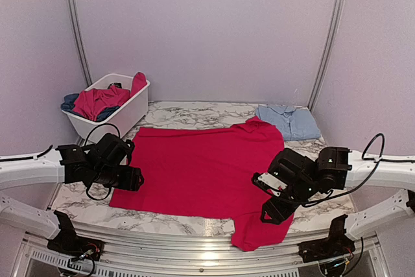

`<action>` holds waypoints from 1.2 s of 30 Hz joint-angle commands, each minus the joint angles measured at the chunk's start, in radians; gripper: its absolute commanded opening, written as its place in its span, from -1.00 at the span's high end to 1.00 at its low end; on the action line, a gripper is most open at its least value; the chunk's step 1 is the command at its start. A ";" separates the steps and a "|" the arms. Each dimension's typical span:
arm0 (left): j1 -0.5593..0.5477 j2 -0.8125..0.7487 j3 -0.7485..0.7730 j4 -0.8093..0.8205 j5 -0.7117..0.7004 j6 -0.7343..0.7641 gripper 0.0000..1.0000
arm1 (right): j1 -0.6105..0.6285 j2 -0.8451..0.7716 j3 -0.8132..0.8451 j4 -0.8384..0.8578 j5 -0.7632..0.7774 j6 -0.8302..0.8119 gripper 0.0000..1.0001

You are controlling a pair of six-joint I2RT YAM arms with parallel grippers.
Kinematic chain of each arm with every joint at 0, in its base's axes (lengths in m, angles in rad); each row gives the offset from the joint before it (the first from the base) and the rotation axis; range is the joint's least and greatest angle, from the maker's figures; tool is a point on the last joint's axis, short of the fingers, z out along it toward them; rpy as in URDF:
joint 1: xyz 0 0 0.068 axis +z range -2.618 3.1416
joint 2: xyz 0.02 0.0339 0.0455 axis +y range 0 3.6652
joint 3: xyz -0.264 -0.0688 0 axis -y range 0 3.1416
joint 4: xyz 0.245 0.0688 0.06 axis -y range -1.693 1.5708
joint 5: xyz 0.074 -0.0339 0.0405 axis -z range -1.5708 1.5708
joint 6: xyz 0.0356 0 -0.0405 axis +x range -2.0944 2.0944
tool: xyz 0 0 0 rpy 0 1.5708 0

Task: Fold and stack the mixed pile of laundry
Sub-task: Pick up the flattened T-shirt from the center of the board.

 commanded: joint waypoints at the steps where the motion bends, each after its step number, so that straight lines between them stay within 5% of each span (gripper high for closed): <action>1: -0.009 -0.001 -0.024 -0.085 0.001 -0.081 -0.33 | 0.096 0.039 -0.012 -0.091 -0.018 0.051 -0.13; 9: -0.010 0.017 -0.039 -0.103 0.004 -0.110 -0.33 | 0.260 0.085 -0.063 -0.104 -0.062 0.041 -0.08; 24: -0.001 0.045 -0.061 -0.075 0.019 -0.121 -0.32 | 0.308 0.251 -0.079 -0.106 0.050 0.075 0.13; 29: 0.027 0.052 -0.102 -0.073 -0.002 -0.148 -0.27 | 0.308 0.269 -0.079 -0.100 0.057 0.085 0.44; 33: 0.042 0.012 -0.130 -0.113 -0.048 -0.197 -0.14 | 0.309 0.283 -0.077 -0.091 0.097 0.089 0.98; 36: 0.043 -0.053 -0.159 -0.136 -0.050 -0.267 -0.06 | 0.308 0.266 -0.069 -0.108 0.135 0.109 1.00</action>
